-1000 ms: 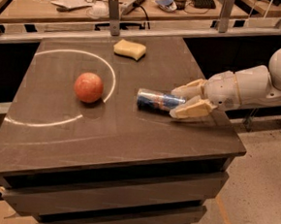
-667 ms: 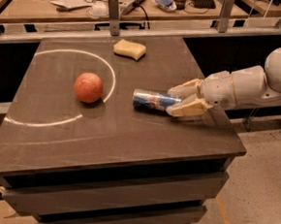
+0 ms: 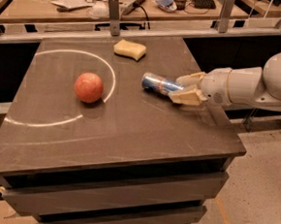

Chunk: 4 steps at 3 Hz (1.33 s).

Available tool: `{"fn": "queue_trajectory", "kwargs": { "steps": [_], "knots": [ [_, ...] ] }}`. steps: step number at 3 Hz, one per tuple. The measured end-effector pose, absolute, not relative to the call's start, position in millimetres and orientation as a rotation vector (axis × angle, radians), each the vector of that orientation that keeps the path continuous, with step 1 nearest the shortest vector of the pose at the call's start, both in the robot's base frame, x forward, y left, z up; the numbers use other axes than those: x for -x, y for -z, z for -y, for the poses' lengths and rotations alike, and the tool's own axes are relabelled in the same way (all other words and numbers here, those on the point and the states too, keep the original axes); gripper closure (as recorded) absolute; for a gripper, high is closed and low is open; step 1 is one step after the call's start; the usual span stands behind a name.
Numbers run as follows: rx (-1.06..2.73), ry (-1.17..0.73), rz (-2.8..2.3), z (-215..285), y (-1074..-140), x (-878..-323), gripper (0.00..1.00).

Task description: Move redbull can near sponge

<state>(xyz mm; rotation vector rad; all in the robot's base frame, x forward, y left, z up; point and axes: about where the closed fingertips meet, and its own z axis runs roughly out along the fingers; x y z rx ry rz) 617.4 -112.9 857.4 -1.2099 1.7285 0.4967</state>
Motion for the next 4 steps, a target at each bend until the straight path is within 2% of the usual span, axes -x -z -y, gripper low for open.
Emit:
{"fn": "queue_trajectory", "kwargs": {
  "steps": [1,2,4],
  "knots": [
    [1.079,-0.333,-1.744,114,-873,-661,1.00],
    [1.028,-0.248,-1.746,110,-883,-690,1.00],
    [1.024,-0.187,-1.806,106,-867,-728,0.97]
  ]
}}
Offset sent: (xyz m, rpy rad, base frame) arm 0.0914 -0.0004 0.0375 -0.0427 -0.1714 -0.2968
